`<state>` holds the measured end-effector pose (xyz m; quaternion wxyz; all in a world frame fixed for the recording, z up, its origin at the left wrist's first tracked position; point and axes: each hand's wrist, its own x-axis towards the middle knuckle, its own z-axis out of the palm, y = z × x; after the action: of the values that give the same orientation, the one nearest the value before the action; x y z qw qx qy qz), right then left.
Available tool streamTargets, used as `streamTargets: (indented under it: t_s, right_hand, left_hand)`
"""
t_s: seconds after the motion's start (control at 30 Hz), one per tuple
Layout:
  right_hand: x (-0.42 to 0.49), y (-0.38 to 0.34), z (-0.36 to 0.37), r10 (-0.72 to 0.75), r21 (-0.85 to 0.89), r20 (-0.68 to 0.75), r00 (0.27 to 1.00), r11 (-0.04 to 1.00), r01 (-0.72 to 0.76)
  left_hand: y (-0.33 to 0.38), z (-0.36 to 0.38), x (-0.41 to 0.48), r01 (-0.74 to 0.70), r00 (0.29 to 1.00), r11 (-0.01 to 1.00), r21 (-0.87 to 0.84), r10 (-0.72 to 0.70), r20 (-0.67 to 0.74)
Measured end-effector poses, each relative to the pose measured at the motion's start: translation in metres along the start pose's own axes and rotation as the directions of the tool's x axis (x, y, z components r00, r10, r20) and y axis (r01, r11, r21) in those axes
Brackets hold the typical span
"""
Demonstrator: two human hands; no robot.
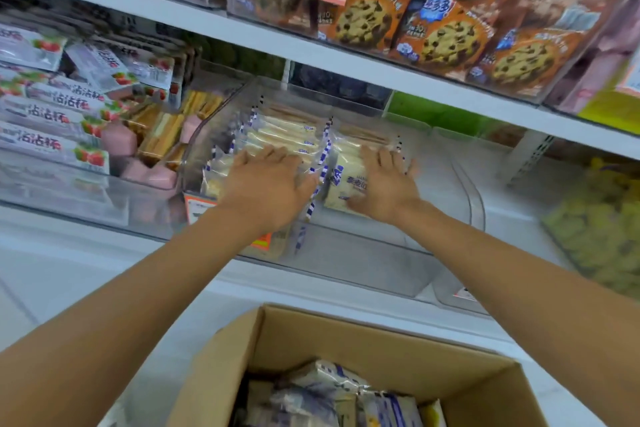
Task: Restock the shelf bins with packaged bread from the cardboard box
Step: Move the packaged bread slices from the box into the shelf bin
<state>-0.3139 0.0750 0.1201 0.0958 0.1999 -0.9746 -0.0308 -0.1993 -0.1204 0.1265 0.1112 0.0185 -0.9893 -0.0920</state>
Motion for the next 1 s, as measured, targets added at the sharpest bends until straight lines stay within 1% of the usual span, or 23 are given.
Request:
streamTargets:
  t_s: [0.07, 0.17, 0.3, 0.47, 0.53, 0.63, 0.7, 0.8, 0.83, 0.87, 0.9, 0.97, 1.0]
  right_hand:
    - [-0.006, 0.004, 0.003, -0.019, -0.015, 0.004, 1.000, 1.000, 0.019]
    - [-0.007, 0.007, 0.003, -0.032, -0.087, -0.003, 0.999, 0.996, 0.031]
    - [0.005, -0.006, 0.001, 0.017, -0.007, -0.007, 1.000, 1.000, -0.017]
    - [-0.004, -0.001, -0.010, 0.046, 0.037, 0.085, 0.995, 0.998, -0.049]
    - [-0.018, 0.003, -0.023, 0.023, 0.112, 0.042, 0.999, 0.993, -0.028]
    - [-0.051, 0.006, -0.044, -0.040, 0.325, -0.124, 0.991, 0.942, 0.079]
    - [-0.082, 0.008, -0.056, -0.080, 0.360, -0.200, 0.977, 0.921, 0.149]
    - [-0.135, 0.007, -0.066, -0.092, 0.369, -0.230, 0.969, 0.913, 0.175]
    - [-0.152, 0.007, -0.064, -0.093, 0.392, -0.219, 0.971, 0.903, 0.175]
    - [-0.170, 0.008, -0.059, -0.097, 0.423, -0.183, 0.978, 0.891, 0.167]
    - [-0.187, 0.009, -0.051, -0.110, 0.448, -0.122, 0.986, 0.881, 0.154]
    - [-0.220, 0.014, -0.026, -0.157, 0.465, 0.058, 0.986, 0.878, 0.112]
    - [-0.236, 0.017, -0.011, -0.174, 0.466, 0.143, 0.974, 0.880, 0.089]
  left_hand:
    - [-0.001, 0.003, 0.000, 0.001, 1.000, 1.000, 0.004, -0.001, -0.007]
    - [0.000, 0.003, 0.000, 0.002, 1.000, 1.000, 0.007, -0.002, -0.012]
    - [0.000, 0.001, -0.001, -0.002, 1.000, 1.000, -0.002, 0.002, -0.028]
    - [0.003, -0.004, -0.004, 0.017, 0.999, 0.998, -0.058, -0.018, -0.027]
    - [0.005, -0.008, -0.006, 0.036, 0.999, 0.994, -0.101, -0.040, -0.037]
    - [0.013, -0.015, -0.013, 0.047, 0.991, 0.986, -0.159, -0.066, -0.116]
    - [0.029, -0.022, -0.026, 0.032, 0.987, 0.983, -0.183, -0.060, -0.151]
    - [0.062, -0.028, -0.062, -0.023, 0.979, 0.978, -0.208, -0.020, -0.201]
    - [0.072, -0.026, -0.077, -0.028, 0.983, 0.967, -0.255, -0.019, -0.182]
    - [0.081, -0.021, -0.093, -0.016, 0.991, 0.944, -0.330, -0.028, -0.128]
    - [0.088, -0.012, -0.109, 0.019, 0.998, 0.910, -0.414, -0.042, -0.045]
    - [0.094, 0.013, -0.142, 0.125, 0.989, 0.837, -0.533, -0.061, 0.136]
    - [0.093, 0.030, -0.158, 0.173, 0.975, 0.821, -0.544, -0.064, 0.214]
